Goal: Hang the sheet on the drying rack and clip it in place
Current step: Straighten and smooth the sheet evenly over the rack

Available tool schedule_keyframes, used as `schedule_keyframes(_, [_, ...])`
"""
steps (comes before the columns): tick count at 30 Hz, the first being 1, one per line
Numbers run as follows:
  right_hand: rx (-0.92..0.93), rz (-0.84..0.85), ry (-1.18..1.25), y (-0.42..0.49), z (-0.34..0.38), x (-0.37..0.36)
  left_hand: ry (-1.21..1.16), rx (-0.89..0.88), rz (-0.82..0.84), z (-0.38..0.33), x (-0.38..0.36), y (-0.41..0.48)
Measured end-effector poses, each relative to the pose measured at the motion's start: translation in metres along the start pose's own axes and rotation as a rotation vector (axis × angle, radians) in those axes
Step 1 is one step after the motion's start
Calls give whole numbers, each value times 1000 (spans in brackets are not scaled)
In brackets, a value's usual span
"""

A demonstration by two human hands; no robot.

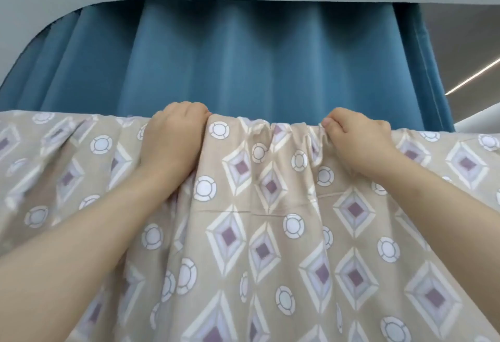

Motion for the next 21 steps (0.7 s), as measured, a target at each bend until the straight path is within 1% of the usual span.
schedule_keyframes(1, [-23,-11,0,-1,0,1,-13,-35,-81,8,3,-6])
schedule_keyframes(3, [-59,-33,-14,-2,-1,3,-35,-38,-197,27,6,-15])
schedule_keyframes(5, [-89,-41,-35,-5,-2,1,-47,-27,-216,43,8,-20])
schedule_keyframes(7, [-126,-43,-49,-7,0,-2,-91,40,-98,51,9,-19])
schedule_keyframes(9, [-164,-47,-62,-6,3,-4,-137,121,30,44,14,-4])
schedule_keyframes(11, [-181,-68,-78,-5,8,-6,-173,133,40,25,20,19])
schedule_keyframes(12, [-181,-85,-81,-5,10,-5,-211,116,79,10,18,30])
schedule_keyframes(13, [-178,-101,-82,-5,12,-5,-244,100,182,-6,12,38])
schedule_keyframes(15, [-171,-105,-77,-6,14,-5,-246,74,439,-30,-6,38])
schedule_keyframes(16, [-170,-91,-69,-7,13,-6,-251,55,487,-33,-16,34])
schedule_keyframes(17, [-167,-74,-61,-8,13,-8,-275,40,470,-32,-21,31])
schedule_keyframes(18, [-162,-57,-53,-8,12,-9,-299,37,419,-25,-22,27])
schedule_keyframes(19, [-155,-45,-44,-8,12,-10,-304,30,337,-17,-20,24])
schedule_keyframes(21, [-139,-43,-18,-7,14,-9,-279,-45,106,-5,-14,15])
Point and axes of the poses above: each hand's wrist, its own y-axis towards the middle knuckle, its own x-axis out of the back of the hand, z = x × y, the point moved 4 cm from there along y, towards the middle knuckle, and after that the axes turned 5 degrees about -y, right-handed, at the moved point
